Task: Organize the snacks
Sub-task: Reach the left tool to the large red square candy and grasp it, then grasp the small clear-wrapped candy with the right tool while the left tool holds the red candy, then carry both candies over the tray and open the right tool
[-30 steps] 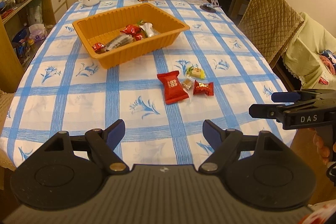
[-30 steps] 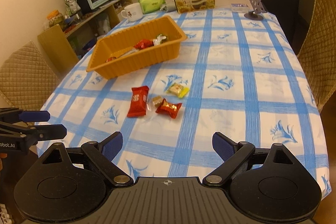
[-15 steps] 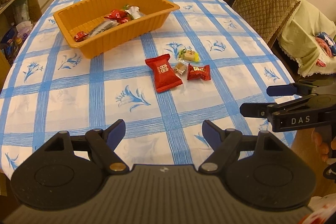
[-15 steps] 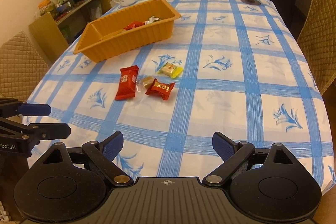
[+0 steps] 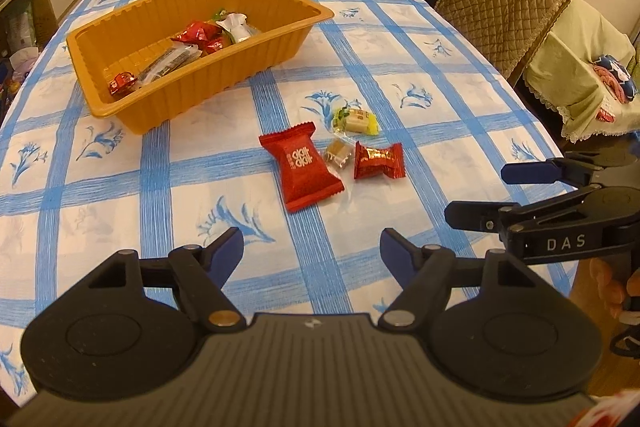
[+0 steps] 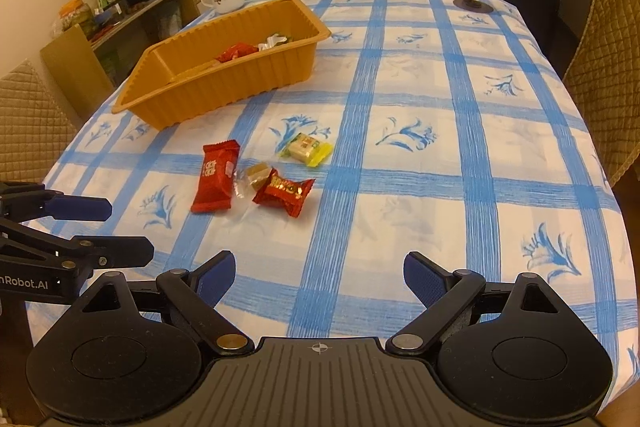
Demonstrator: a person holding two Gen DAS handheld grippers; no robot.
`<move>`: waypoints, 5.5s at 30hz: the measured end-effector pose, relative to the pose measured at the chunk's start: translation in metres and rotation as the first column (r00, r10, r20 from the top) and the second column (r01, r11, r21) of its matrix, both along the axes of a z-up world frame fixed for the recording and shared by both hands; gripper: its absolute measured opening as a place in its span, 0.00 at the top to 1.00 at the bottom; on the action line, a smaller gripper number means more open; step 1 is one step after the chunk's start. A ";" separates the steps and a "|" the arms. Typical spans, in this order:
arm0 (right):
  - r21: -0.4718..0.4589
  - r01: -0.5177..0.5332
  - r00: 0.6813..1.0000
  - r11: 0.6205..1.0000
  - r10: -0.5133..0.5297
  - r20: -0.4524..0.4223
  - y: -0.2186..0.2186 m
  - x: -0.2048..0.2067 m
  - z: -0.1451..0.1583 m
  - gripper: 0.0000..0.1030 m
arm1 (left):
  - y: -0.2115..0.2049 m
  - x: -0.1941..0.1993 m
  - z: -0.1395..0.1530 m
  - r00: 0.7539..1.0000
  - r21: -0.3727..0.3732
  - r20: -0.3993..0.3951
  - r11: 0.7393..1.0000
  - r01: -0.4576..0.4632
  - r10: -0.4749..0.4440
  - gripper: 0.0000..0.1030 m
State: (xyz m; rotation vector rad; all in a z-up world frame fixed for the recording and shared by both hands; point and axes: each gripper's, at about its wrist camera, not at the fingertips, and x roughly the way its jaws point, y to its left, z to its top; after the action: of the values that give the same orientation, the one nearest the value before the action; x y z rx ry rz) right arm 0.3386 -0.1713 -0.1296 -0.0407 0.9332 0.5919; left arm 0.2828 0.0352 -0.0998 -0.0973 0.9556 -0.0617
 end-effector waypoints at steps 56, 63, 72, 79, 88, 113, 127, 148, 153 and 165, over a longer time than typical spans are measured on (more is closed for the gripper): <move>0.061 -0.127 0.992 0.990 0.126 0.020 0.058 0.055 -0.011 0.40 | 0.079 0.049 -0.028 0.991 0.008 -0.035 0.991 -0.133 0.133 0.77; 0.020 -0.205 0.979 0.979 0.205 0.022 0.083 0.071 -0.021 0.57 | 0.094 0.034 -0.024 0.982 0.003 -0.030 0.982 -0.187 0.187 0.77; -0.032 -0.260 0.965 0.965 0.261 0.006 0.100 0.068 -0.034 0.64 | 0.107 0.019 -0.020 0.972 -0.001 -0.023 0.972 -0.233 0.233 0.77; -0.043 -0.332 0.943 0.942 0.333 0.028 0.117 0.056 -0.035 0.87 | 0.108 0.013 -0.017 0.970 0.001 -0.019 0.970 -0.243 0.243 0.77; -0.027 -0.350 0.935 0.936 0.351 0.053 0.123 0.047 -0.029 0.89 | 0.107 0.006 -0.011 0.970 0.008 -0.012 0.970 -0.244 0.244 0.77; 0.125 -0.299 0.948 0.946 0.279 0.154 0.109 0.044 0.054 0.89 | 0.102 0.008 0.051 0.977 0.011 0.121 0.984 -0.177 0.174 0.77; 0.184 -0.224 0.965 0.957 0.191 0.179 0.132 0.098 0.083 0.89 | 0.127 0.064 0.075 0.972 0.051 0.195 0.988 -0.143 0.131 0.77; 0.126 -0.244 0.970 0.962 0.241 0.035 0.206 0.149 0.037 0.89 | 0.163 0.117 0.050 0.982 0.019 0.138 0.991 -0.129 0.125 0.77; 0.105 -0.241 0.971 0.965 0.241 0.014 0.211 0.156 0.027 0.89 | 0.167 0.120 0.046 0.984 0.004 0.128 0.992 -0.128 0.126 0.77; 0.044 -0.243 0.970 0.969 0.243 0.015 0.221 0.160 0.020 0.86 | 0.171 0.122 0.037 0.986 -0.017 0.102 0.991 -0.130 0.131 0.77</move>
State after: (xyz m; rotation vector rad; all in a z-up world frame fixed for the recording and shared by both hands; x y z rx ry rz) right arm 0.4986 0.0499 -0.1094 -0.1185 0.9119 0.8394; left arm 0.4051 0.2060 -0.0627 -0.1644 0.8443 0.0490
